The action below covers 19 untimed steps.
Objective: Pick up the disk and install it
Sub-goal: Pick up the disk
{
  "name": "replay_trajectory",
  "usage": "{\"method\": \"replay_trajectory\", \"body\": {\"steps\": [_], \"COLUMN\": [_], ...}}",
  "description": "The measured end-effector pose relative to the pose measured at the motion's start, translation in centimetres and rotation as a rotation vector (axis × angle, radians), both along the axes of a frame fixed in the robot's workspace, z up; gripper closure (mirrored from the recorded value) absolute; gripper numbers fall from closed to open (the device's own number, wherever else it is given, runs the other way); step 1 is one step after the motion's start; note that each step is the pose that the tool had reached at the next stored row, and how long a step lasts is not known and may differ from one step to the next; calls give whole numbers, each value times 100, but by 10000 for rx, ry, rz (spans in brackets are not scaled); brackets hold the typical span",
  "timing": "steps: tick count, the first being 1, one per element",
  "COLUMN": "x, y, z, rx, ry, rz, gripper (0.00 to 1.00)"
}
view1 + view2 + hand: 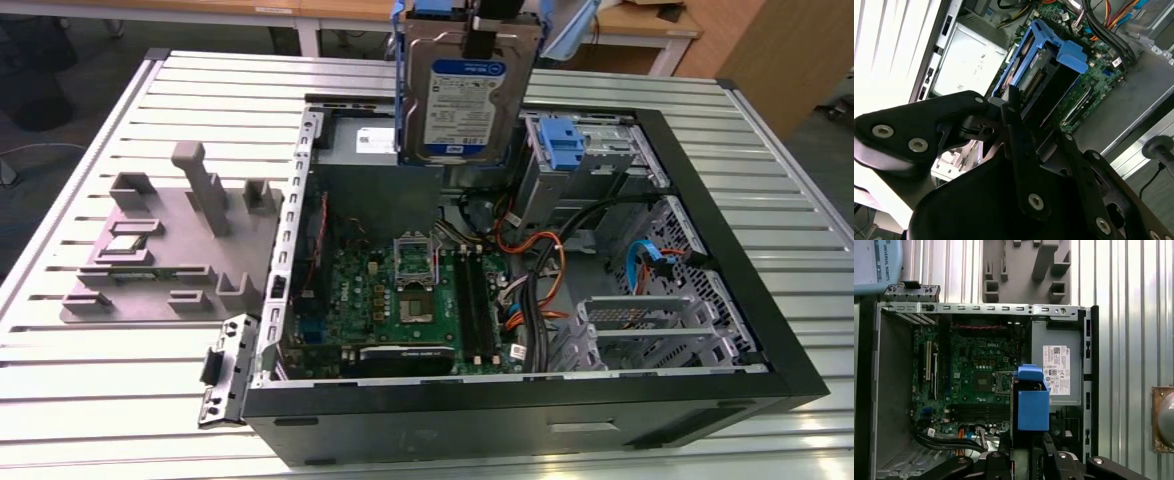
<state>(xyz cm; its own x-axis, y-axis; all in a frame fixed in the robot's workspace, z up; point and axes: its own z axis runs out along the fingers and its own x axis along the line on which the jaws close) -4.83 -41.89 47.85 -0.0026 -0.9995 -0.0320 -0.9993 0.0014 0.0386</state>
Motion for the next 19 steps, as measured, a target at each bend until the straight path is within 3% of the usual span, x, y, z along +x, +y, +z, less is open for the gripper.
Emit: {"method": "replay_trajectory", "body": {"steps": [3,7,19], "x": [70,138,223], "y": [-14,-91,-431], "z": [0,-1,-6], "rx": [-1,0,-1], "ry": [3,10,13], "rz": [-1,0,0], "gripper": [65,65,65]}}
